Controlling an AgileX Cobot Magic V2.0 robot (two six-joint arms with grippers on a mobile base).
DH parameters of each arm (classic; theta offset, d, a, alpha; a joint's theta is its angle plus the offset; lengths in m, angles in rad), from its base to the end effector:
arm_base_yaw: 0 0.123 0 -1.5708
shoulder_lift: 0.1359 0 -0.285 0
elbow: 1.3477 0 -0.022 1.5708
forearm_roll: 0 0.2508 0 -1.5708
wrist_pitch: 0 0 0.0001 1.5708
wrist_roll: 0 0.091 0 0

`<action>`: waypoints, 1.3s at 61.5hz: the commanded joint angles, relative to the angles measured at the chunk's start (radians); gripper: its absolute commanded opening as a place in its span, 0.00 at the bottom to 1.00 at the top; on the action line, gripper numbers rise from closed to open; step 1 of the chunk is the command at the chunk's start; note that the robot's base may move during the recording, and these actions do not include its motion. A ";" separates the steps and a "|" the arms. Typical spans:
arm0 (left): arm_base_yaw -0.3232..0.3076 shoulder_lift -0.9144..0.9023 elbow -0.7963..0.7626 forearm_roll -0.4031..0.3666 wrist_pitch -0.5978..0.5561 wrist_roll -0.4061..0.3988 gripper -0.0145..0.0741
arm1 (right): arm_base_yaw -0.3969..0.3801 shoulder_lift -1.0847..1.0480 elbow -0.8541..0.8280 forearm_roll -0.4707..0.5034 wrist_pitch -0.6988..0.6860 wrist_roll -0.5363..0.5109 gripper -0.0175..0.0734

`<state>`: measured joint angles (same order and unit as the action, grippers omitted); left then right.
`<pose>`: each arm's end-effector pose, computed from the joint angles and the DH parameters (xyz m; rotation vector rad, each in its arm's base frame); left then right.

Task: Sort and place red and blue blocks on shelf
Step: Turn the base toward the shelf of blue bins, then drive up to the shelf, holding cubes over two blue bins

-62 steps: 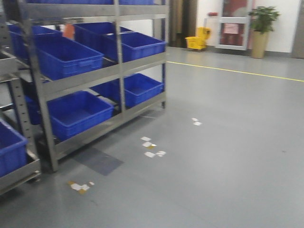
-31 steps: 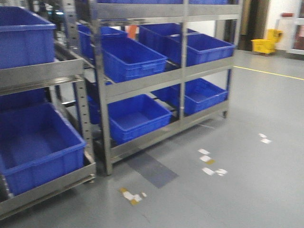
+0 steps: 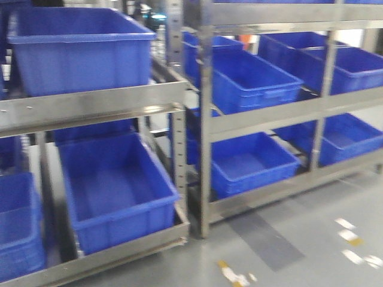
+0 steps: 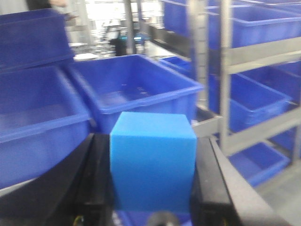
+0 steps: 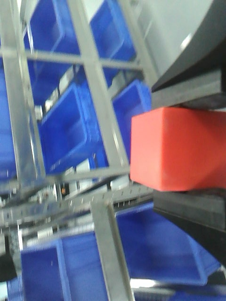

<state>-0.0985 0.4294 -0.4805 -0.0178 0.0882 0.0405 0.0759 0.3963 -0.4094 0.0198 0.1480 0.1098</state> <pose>0.0951 -0.0095 0.3365 0.0934 1.5181 -0.0617 0.0924 0.0073 0.3102 0.0411 1.6203 0.1607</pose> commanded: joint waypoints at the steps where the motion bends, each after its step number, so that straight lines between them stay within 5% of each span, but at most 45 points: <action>1: 0.001 0.009 -0.028 -0.006 -0.088 -0.002 0.30 | -0.006 0.005 -0.028 -0.006 -0.087 -0.007 0.25; 80: 0.001 0.009 -0.028 -0.006 -0.088 -0.002 0.30 | -0.006 0.005 -0.028 -0.006 -0.087 -0.007 0.25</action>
<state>-0.0985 0.4294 -0.4805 -0.0178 0.0882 0.0405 0.0759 0.3963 -0.4094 0.0198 0.1480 0.1098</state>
